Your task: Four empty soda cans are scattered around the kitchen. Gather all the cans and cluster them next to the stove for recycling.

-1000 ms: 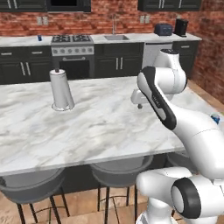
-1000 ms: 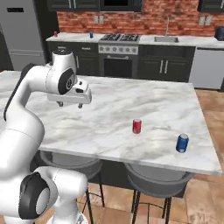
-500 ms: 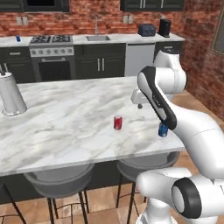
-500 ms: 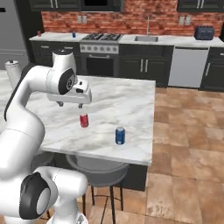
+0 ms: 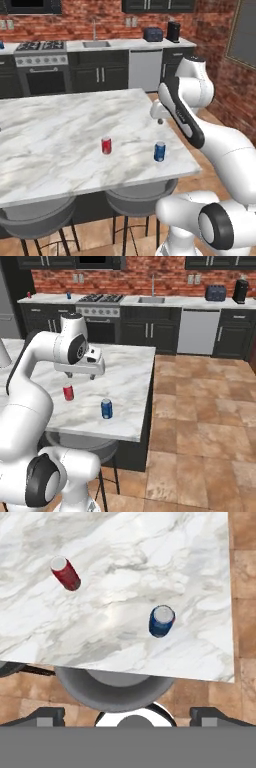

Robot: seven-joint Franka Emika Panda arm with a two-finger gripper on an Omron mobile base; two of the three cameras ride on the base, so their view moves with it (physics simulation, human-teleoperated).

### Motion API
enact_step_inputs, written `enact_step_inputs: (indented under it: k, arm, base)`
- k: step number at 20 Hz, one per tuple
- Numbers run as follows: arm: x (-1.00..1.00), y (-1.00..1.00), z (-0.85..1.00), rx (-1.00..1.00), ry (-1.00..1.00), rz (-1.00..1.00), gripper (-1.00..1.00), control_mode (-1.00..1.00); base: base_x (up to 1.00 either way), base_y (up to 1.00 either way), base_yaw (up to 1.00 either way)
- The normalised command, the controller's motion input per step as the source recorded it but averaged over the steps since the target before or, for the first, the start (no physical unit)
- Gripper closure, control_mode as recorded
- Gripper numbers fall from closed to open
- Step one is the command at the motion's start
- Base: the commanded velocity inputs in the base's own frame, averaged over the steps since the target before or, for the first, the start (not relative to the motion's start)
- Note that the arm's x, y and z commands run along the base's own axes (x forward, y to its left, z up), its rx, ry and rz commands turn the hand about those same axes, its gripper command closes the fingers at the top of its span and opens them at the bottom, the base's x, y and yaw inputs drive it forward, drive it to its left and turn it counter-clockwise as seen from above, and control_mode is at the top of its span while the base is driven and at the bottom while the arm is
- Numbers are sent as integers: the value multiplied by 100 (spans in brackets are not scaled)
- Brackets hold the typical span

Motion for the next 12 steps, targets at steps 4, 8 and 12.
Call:
enact_step_inputs:
  k: [4, 8, 12]
  arm:
    - [0, 0, 0, 0, 0, 0, -100, 100]
    - [0, 0, 0, 0, 0, 0, -100, 100]
    - [0, 0, 0, 0, 0, 0, -100, 100]
  base:
    - [34, 28, -22]
    - [25, 21, -15]
    - [17, 27, -9]
